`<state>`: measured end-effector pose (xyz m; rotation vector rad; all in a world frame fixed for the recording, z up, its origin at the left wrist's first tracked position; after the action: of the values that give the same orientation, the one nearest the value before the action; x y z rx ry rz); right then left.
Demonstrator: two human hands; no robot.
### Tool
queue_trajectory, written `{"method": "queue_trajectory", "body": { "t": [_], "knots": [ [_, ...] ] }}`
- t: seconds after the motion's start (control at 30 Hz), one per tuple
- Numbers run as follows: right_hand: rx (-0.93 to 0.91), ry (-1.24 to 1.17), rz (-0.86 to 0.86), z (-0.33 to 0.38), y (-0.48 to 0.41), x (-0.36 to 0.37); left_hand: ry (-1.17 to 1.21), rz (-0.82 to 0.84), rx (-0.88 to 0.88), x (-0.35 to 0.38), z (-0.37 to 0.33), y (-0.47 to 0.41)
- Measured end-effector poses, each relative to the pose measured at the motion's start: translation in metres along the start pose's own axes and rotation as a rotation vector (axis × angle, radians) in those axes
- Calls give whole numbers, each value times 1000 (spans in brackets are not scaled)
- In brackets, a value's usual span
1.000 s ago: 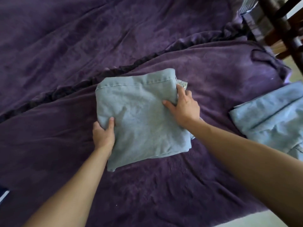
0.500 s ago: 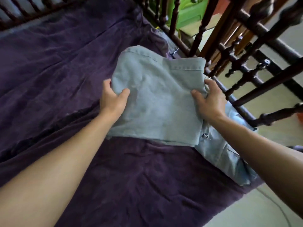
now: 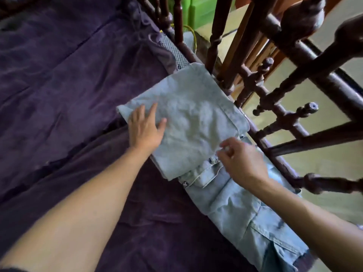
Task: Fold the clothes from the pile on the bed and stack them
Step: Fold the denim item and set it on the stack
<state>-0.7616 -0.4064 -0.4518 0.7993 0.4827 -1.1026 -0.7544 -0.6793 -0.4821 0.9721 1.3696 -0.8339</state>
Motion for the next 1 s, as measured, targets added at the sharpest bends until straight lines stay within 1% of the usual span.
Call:
{"method": "queue_trajectory", "body": {
  "t": [0.07,0.1,0.13,0.17,0.23,0.3,0.4,0.53,0.63,0.7,0.77,0.87,1.0],
  "knots": [
    [-340,13,-232,53,-18,-26,5,-9,-72,18,7,26],
    [-477,12,-266,76,-31,-27,15,1,-85,25,5,37],
    [-544,61,-228,90,-50,-18,8,26,-82,32,1,46],
    [-546,162,-144,95,-71,-3,-15,61,-73,40,-3,54],
    [-444,401,38,72,-104,32,-56,128,-52,57,-10,65],
    [-380,479,141,32,-119,60,-70,162,-36,72,-13,69],
    [-377,436,140,-6,-126,82,-99,168,-3,92,-19,68],
    [-392,453,117,-11,-137,92,-127,162,5,102,-21,63],
    [-372,456,122,-9,-129,86,-134,215,27,93,-20,70],
    [-335,475,92,-3,-115,78,-114,224,57,76,-17,87],
    [-298,532,64,4,-86,70,-49,241,46,56,-7,121],
    [-285,553,83,12,-24,69,8,296,-28,32,23,200],
    [-340,497,157,32,87,104,122,322,-181,11,83,325]
  ]
}}
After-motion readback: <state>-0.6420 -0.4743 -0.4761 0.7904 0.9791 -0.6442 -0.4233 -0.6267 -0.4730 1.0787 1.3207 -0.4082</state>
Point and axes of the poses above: each hand's wrist, its own y-axis away from the middle knuckle, its own x-axis out of the palm, z = x × y, the point moved 8 cm from there along -y, towards the middle knuckle, and after that the axes turned 13 degrees about -y, right-handed, at the moved point
